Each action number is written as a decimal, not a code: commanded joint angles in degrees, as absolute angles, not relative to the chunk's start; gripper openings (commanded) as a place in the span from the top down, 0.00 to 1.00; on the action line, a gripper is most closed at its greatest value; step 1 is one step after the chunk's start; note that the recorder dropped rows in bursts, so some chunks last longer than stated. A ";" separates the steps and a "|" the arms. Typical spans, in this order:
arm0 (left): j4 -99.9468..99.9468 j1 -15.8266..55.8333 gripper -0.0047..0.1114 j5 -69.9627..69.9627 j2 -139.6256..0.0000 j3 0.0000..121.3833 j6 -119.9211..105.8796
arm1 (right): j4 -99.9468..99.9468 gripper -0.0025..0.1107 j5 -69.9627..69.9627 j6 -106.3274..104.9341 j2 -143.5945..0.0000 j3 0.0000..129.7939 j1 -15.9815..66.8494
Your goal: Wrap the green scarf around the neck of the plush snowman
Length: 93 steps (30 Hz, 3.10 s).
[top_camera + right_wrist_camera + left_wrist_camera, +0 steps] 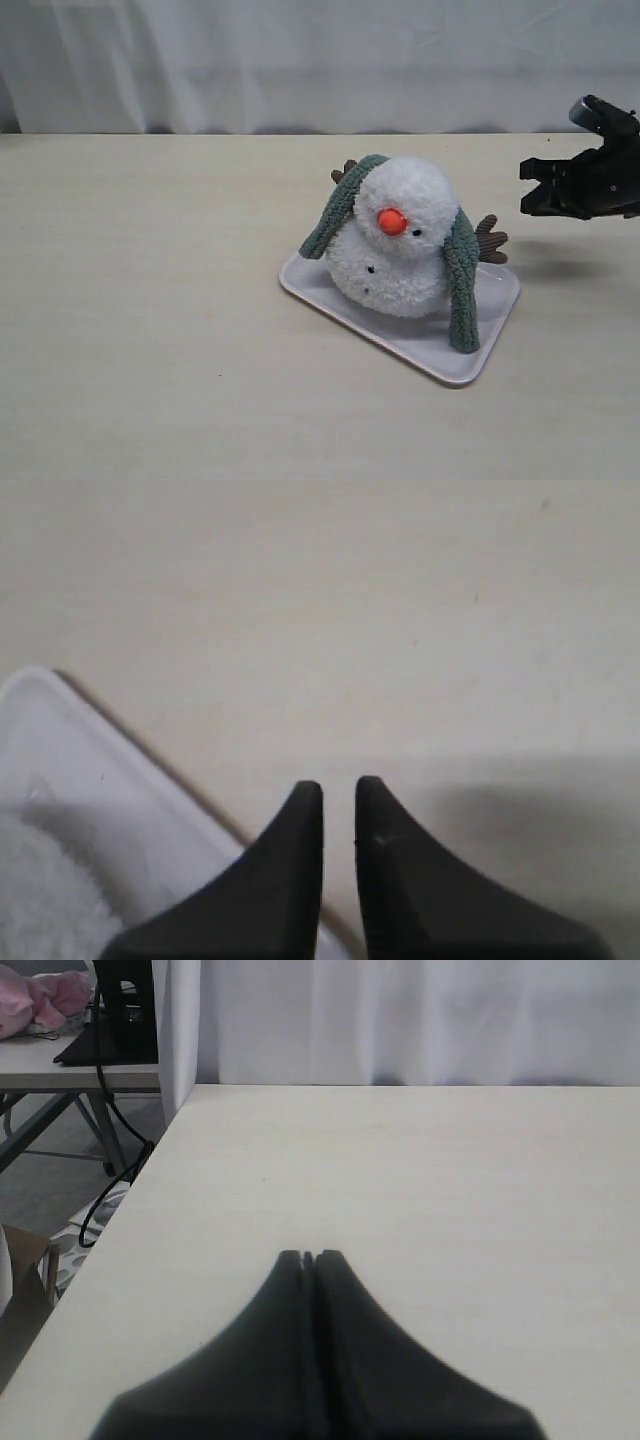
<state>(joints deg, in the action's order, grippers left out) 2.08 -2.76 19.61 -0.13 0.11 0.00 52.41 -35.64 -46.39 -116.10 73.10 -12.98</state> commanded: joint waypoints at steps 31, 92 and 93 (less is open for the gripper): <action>2.23 -2.50 0.96 18.95 0.00 0.00 0.00 | 42.12 0.64 -36.18 -31.36 -112.48 59.29 -10.71; 2.23 -2.50 0.96 18.95 0.00 0.00 0.00 | 57.80 0.94 -24.79 -70.09 -121.25 71.50 -1.15; 2.23 -2.50 0.96 18.95 0.00 0.00 0.00 | 57.80 0.94 -24.66 -70.09 -121.56 72.07 -0.76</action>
<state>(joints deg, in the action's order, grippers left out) 2.08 -2.76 19.61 -0.13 0.11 0.00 57.93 -26.41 -69.14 -120.93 70.60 -1.77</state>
